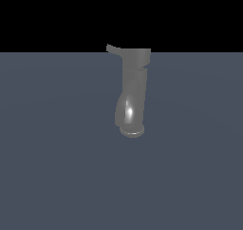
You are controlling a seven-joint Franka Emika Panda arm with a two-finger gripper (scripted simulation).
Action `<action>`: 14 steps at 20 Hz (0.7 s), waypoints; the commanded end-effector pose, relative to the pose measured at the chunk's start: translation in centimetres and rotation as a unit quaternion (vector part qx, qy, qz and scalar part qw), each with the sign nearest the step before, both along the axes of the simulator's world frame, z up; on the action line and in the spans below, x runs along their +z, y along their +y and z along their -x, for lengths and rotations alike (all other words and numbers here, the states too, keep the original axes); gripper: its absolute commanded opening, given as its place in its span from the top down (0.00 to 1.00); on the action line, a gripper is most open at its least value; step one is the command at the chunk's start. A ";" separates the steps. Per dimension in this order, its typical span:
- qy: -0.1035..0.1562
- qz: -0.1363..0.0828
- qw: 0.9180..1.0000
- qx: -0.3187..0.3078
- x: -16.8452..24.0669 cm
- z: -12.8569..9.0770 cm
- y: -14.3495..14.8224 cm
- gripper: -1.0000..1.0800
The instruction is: Turn on the faucet by rotating a designated handle.
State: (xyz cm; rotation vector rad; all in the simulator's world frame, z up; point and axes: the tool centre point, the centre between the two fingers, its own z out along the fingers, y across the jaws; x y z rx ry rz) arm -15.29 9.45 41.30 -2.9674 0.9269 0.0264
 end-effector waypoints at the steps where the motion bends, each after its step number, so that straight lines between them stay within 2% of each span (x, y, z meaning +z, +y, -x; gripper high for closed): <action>1: 0.000 0.000 1.000 -0.031 -0.6 -1.2 0.3 1.00; 8: 0.001 0.002 0.993 -0.115 -2.4 -4.6 0.7 1.00; 14: 0.002 0.003 0.983 -0.186 -3.8 -7.5 0.5 1.00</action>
